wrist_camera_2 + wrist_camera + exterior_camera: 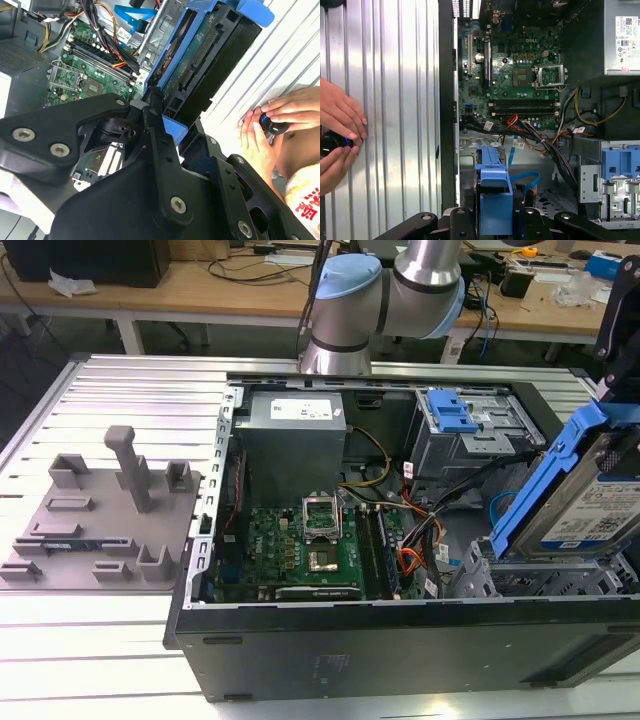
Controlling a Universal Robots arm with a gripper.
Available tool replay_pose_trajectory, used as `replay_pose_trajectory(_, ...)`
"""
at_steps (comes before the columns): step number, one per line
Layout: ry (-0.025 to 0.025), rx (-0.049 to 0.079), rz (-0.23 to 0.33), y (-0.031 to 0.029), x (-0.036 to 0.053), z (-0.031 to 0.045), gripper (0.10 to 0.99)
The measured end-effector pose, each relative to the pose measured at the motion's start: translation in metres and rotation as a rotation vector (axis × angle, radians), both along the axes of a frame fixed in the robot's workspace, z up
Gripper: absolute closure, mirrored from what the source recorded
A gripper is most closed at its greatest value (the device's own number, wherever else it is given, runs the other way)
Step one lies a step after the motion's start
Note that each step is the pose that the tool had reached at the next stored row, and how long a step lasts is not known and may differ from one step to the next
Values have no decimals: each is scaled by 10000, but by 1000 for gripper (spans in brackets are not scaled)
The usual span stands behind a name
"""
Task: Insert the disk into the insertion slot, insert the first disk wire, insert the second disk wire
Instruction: 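Insert the disk into the insertion slot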
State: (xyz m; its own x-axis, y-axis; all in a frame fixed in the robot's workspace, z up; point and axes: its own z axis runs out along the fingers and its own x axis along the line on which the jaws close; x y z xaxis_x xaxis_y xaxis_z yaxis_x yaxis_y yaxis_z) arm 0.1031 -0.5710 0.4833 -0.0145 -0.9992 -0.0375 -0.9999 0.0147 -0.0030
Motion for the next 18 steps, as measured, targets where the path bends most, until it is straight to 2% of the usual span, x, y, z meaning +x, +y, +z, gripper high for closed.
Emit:
replay_pose_trajectory(1,0,6,-1,44,0,-11,722)
replay_pose_trajectory(4,0,22,-3,103,0,-21,722)
replay_pose_trajectory(7,0,29,-6,199,0,-36,722)
replay_pose_trajectory(9,4,29,-7,240,1,-47,722)
replay_pose_trajectory(11,33,33,-8,258,19,-63,722)
replay_pose_trajectory(14,136,31,-9,263,100,-80,722)
replay_pose_trajectory(16,171,28,-11,264,106,-82,722)
replay_pose_trajectory(18,174,29,-9,263,107,-84,722)
